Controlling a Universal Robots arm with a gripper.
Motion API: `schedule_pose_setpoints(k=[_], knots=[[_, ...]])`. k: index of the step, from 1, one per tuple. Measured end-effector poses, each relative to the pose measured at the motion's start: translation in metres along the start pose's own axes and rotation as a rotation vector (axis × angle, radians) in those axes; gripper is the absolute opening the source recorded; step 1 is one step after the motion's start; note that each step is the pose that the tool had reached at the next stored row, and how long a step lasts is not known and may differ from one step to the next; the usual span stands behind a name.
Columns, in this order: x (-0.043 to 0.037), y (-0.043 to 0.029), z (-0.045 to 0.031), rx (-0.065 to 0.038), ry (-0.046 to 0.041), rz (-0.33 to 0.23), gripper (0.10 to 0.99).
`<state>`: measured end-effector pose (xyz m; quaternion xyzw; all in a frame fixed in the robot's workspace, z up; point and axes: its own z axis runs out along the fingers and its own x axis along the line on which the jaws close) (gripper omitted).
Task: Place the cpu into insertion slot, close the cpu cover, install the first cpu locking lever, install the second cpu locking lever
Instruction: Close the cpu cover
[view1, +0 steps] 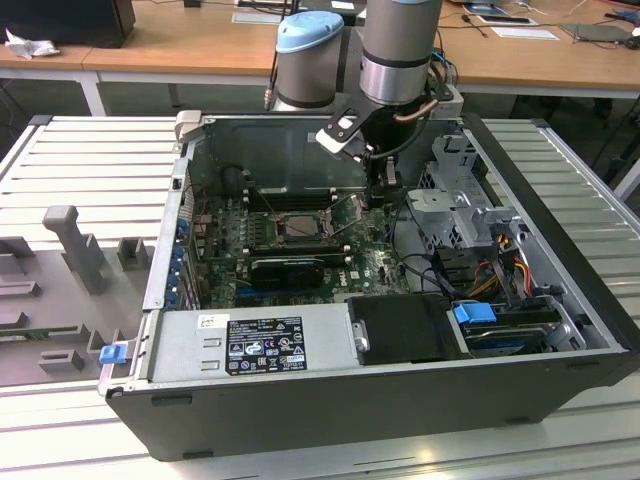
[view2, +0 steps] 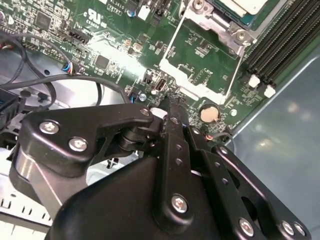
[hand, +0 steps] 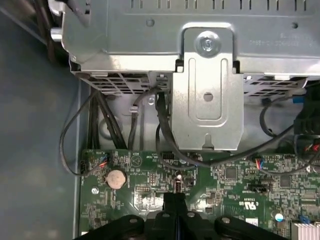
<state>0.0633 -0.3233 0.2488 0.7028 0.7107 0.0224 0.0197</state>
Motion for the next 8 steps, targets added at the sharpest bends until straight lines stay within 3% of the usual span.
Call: schedule_pose_setpoints(k=[2, 4, 5, 6, 8], knots=[[0.0, 0.0003, 0.003, 0.002, 0.0002, -0.001, 0.106], [0.0, 0.0005, 0.0032, 0.019, 0.0002, -0.001, 0.106], [0.0, 0.0006, 0.0033, 0.053, 0.0008, -0.001, 0.106], [0.0, 0.0006, 0.0032, 0.066, 0.001, -0.001, 0.106], [0.0001, 0.0005, 0.0026, 0.078, 0.0012, -0.001, 0.106]])
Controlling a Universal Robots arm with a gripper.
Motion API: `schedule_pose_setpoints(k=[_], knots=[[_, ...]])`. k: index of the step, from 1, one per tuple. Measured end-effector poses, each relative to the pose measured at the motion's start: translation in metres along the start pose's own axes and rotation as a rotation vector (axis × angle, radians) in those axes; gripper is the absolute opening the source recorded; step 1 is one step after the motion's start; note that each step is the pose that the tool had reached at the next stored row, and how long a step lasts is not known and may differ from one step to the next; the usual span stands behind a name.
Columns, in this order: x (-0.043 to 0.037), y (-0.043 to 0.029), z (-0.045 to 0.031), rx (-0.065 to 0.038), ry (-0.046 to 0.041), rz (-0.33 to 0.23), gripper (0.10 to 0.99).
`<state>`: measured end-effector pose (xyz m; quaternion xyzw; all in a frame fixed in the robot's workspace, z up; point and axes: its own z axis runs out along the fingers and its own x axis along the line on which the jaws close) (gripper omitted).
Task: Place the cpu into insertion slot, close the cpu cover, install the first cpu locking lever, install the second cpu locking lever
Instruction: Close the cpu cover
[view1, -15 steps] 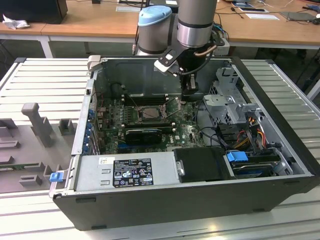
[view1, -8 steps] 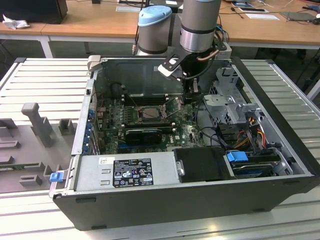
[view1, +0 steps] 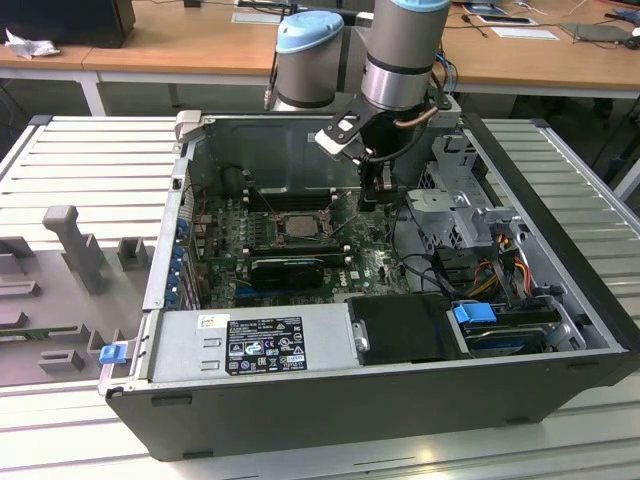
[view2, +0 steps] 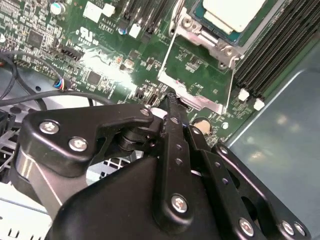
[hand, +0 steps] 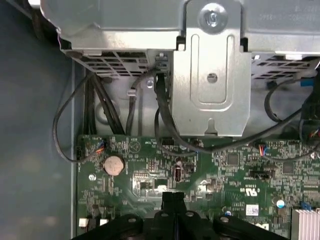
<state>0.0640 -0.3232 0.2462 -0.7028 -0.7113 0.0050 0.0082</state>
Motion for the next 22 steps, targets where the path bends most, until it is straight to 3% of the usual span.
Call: schedule_pose_setpoints(k=[22], knots=[[0.0001, -0.0205, 0.0003, -0.001, 0.0005, 0.0, 0.106]])
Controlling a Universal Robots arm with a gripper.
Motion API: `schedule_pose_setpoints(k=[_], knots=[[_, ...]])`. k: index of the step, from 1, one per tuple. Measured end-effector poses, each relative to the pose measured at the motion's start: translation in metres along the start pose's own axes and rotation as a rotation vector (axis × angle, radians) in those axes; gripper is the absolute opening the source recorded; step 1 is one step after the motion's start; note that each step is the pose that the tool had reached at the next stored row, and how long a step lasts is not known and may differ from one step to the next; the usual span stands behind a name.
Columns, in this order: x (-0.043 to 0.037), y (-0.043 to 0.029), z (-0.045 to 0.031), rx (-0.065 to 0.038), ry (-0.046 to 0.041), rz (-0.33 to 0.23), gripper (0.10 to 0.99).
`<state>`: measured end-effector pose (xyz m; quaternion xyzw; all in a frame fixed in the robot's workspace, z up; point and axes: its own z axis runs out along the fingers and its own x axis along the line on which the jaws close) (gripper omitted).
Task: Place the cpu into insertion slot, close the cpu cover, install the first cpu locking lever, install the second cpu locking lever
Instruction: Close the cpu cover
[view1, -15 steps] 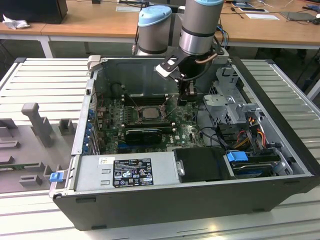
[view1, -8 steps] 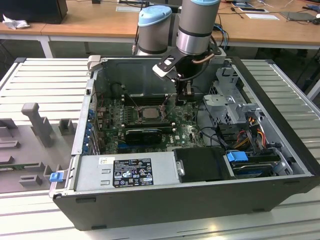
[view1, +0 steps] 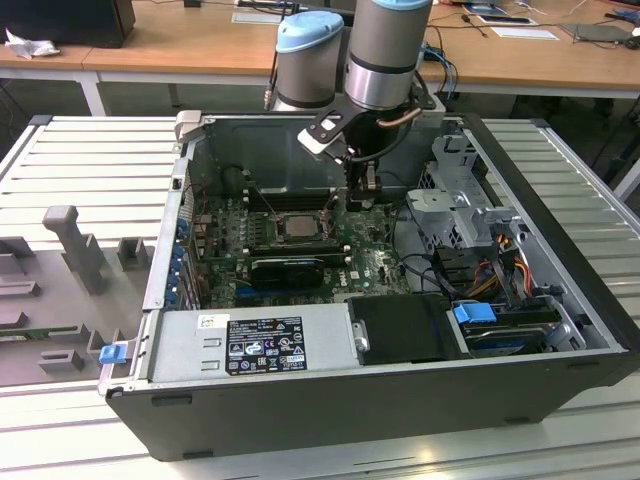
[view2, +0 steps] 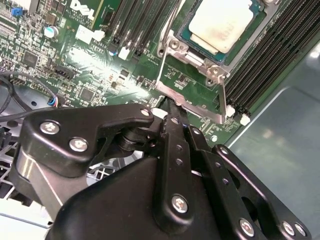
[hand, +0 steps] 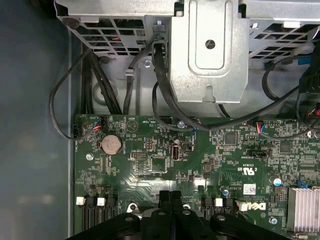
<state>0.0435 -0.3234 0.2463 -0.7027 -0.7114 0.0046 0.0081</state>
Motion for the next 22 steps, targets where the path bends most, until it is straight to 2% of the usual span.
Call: schedule_pose_setpoints(k=[16, 22], knots=[[0.0002, -0.0121, 0.0002, -0.005, -0.0001, 0.0, 0.106], [0.0003, -0.0215, 0.0004, -0.013, -0.0002, 0.0, 0.106]])
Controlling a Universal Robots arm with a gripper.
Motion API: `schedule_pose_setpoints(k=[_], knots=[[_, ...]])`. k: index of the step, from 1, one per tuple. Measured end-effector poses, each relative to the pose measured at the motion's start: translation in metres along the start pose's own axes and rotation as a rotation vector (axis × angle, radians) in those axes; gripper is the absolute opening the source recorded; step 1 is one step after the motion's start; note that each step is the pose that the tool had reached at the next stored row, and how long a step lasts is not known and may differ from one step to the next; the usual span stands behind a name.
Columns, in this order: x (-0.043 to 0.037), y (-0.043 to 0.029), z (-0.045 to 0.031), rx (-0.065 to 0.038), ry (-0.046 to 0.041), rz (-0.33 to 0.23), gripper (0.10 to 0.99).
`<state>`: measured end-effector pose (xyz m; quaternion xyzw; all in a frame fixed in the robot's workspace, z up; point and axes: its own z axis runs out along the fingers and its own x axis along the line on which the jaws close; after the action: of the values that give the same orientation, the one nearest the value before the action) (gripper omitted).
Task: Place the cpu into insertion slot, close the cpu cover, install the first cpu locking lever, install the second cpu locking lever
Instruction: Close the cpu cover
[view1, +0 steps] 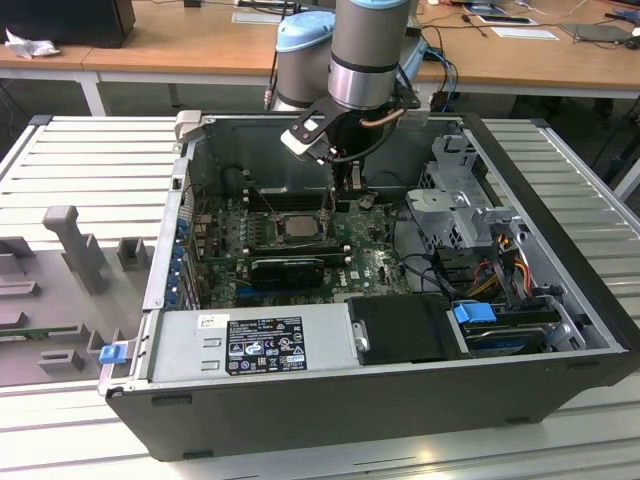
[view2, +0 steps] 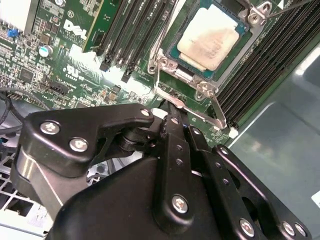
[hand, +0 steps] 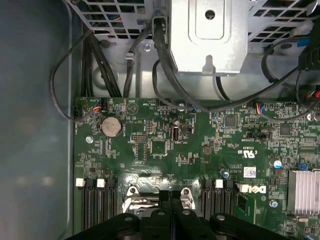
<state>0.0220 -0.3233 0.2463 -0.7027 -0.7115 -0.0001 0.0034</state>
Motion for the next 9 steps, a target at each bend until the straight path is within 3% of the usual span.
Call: schedule_pose_setpoints(k=[5, 9], knots=[[0.0003, -0.0158, 0.002, -0.007, 0.0002, 0.0, 0.106], [0.0002, -0.0196, 0.0105, -0.007, 0.0002, -0.009, 0.106]])
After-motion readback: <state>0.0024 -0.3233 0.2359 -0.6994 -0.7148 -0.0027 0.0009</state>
